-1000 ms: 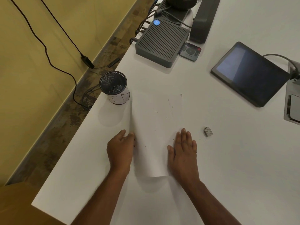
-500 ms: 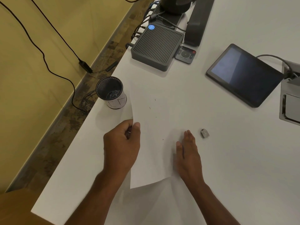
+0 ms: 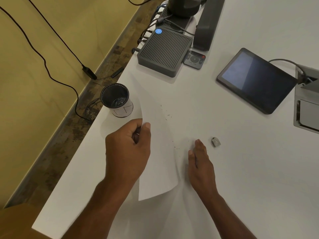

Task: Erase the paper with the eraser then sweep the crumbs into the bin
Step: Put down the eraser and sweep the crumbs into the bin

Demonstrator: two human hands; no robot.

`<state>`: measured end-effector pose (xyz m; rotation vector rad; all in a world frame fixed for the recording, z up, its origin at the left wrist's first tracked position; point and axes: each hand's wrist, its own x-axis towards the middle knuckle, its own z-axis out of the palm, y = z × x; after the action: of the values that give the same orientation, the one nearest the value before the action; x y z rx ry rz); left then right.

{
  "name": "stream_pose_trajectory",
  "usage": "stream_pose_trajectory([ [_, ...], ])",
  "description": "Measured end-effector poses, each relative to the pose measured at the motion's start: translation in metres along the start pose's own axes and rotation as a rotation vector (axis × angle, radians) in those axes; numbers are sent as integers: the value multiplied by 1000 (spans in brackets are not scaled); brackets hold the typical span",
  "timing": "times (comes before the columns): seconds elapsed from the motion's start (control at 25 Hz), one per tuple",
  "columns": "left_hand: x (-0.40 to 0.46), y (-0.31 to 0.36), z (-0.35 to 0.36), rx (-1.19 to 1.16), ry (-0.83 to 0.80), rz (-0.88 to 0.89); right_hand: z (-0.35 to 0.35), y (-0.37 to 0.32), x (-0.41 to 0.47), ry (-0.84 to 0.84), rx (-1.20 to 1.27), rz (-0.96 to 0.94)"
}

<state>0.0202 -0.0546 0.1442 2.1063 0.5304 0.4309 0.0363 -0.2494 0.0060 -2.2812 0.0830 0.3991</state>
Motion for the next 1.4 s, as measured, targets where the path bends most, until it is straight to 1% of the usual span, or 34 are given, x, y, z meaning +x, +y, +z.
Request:
stream_pose_trajectory([
  [0.12,2,-7,-1,1,-1,-38,-1,1,1,2,10,5],
  [0.2,2,-4,-4,-67,-2,-109,-5,1,-1,16,37,13],
  [0.32,0,-2,-12,-292,-2,-307,-12,-14,-9,107,150,16],
  [0.36,-1,-3,-15,-382,13,-387,-15,-22,-12,125,206,43],
  [0.4,-3,-5,-18,-467,38,-462,-17,-30,-14,100,293,104],
  [0.44,-6,-7,-21,-536,71,-526,-19,-39,-13,19,409,199],
  [0.52,-17,-10,-28,-634,129,-613,-27,-53,-11,-269,638,433],
  [0.56,-26,-14,-29,-663,147,-647,-31,-56,-11,-393,693,478],
  [0.6,-35,-17,-30,-681,164,-685,-34,-55,-11,-472,703,464],
  [0.64,-46,-25,-29,-672,197,-730,-36,-52,-11,-495,670,429],
  [0.68,-58,-34,-27,-651,240,-785,-36,-47,-11,-484,599,388],
  [0.76,-88,-62,-20,-581,334,-912,-32,-34,-10,-403,350,300],
  [0.8,-104,-74,-17,-549,354,-988,-27,-27,-7,-362,210,246],
  [0.92,-145,-98,-4,-543,286,-1254,-12,-17,0,-346,-82,2],
  [1.0,-160,-105,3,-599,237,-1361,0,-18,3,-312,-228,-201],
  [1.08,-165,-105,8,-667,210,-1433,7,-19,5,-210,-298,-304],
  [1.16,-165,-107,11,-682,205,-1455,6,-12,3,-59,-308,-297],
  [1.24,-168,-112,11,-681,229,-1446,1,2,-7,97,-274,-229],
  [1.28,-170,-110,10,-668,228,-1440,-1,11,-15,147,-261,-197],
  [1.32,-176,-110,9,-618,218,-1420,-1,19,-24,171,-254,-180],
  [1.36,-183,-112,9,-516,220,-1360,1,27,-34,167,-255,-184],
  [1.4,-190,-115,10,-371,239,-1249,5,32,-43,143,-274,-211],
])
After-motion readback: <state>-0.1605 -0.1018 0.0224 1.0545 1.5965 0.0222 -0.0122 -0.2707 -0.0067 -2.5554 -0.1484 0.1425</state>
